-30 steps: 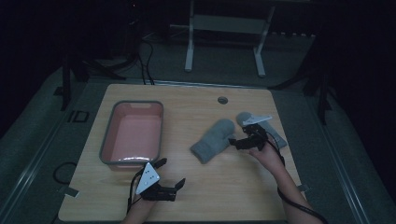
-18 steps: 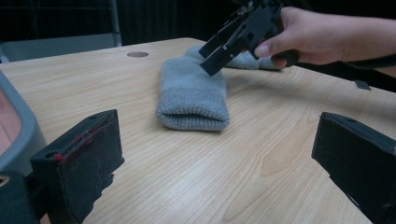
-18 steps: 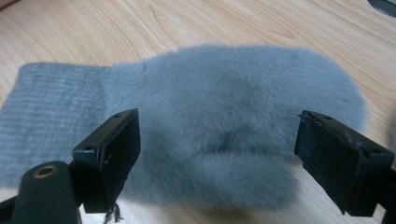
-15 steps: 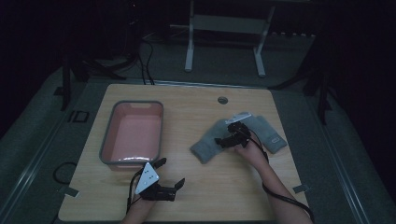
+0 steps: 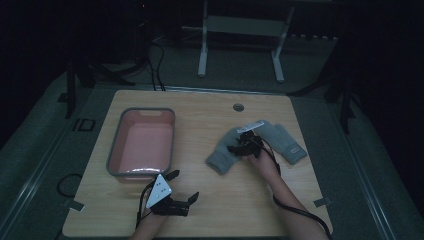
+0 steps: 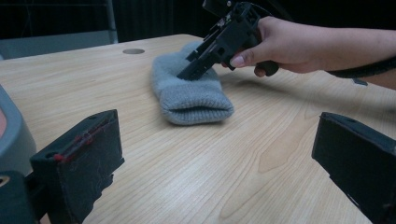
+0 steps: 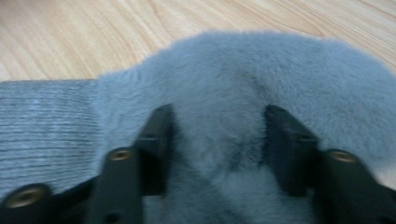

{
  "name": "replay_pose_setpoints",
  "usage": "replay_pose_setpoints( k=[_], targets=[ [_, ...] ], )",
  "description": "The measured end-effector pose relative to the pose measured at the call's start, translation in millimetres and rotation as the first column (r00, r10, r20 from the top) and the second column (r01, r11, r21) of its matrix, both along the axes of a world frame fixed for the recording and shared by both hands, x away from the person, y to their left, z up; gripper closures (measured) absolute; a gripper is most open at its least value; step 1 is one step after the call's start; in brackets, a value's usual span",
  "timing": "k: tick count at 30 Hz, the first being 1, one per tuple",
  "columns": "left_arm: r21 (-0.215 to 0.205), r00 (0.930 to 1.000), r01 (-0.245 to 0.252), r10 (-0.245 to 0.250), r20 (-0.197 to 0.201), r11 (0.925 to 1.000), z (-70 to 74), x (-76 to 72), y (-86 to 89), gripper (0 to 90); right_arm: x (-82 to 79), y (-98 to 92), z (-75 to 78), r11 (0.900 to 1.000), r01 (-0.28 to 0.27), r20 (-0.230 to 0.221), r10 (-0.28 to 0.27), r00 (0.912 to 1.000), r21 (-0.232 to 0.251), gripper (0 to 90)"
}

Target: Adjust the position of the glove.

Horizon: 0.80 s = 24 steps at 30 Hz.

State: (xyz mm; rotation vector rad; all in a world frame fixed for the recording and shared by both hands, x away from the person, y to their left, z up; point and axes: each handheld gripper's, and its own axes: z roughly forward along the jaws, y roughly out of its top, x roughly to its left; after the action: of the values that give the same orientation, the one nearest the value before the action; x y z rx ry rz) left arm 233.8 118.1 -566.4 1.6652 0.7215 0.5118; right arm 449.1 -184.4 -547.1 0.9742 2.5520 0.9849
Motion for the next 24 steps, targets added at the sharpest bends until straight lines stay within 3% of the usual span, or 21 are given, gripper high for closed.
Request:
replay_pose_setpoints(
  k=[5, 9, 12, 14, 17, 19, 21, 22, 24],
  targets=[
    [-0.001, 1.0000, -0.003, 0.003, 0.001, 1.0000, 0.3, 0.0, 0.6, 2.1, -2.9, 5.8, 5.8, 0.997, -0.070, 0.002, 0.070, 0.9975, -0.027, 73.2],
    [-0.009, 0.9999, -0.011, 0.011, 0.003, 0.9999, 0.5, 0.3, 2.0, 2.1, -7.1, 3.6, 16.2, 0.993, -0.114, 0.006, 0.114, 0.9934, -0.030, 77.6],
    [-0.012, 0.9999, -0.012, 0.012, 0.002, 0.9999, 0.6, 1.0, 2.7, 2.1, -16.3, 2.9, 29.9, 0.983, -0.182, 0.025, 0.183, 0.9829, -0.012, 78.1],
    [-0.008, 0.9999, -0.013, 0.013, 0.004, 0.9999, 1.0, 0.8, 2.5, 2.1, -24.3, 3.7, 39.7, 0.964, -0.264, 0.030, 0.264, 0.9642, 0.020, 78.1],
    [-0.012, 0.9998, -0.013, 0.013, 0.015, 0.9998, 1.7, 0.1, 2.0, 2.1, -37.6, 6.8, 50.0, 0.912, -0.406, 0.047, 0.403, 0.9138, 0.062, 78.0],
    [-0.012, 0.9998, -0.011, 0.011, 0.014, 0.9999, 1.9, 0.0, 1.8, 2.1, -44.8, 11.9, 51.5, 0.877, -0.478, 0.037, 0.476, 0.8786, 0.060, 77.9],
    [-0.011, 0.9998, -0.011, 0.011, 0.014, 0.9999, 1.7, 0.3, 1.7, 2.1, -49.6, 18.2, 48.5, 0.849, -0.527, 0.031, 0.526, 0.8501, 0.044, 77.9],
    [-0.011, 0.9998, -0.012, 0.012, 0.013, 0.9999, 1.5, 0.4, 1.6, 2.1, -50.7, 21.0, 45.7, 0.838, -0.544, 0.031, 0.543, 0.8391, 0.039, 77.9],
    [-0.014, 0.9998, -0.011, 0.011, 0.014, 0.9998, 1.6, 0.5, 1.6, 2.1, -49.6, 27.0, 38.4, 0.825, -0.564, 0.018, 0.564, 0.8258, 0.036, 77.7]
  ],
)
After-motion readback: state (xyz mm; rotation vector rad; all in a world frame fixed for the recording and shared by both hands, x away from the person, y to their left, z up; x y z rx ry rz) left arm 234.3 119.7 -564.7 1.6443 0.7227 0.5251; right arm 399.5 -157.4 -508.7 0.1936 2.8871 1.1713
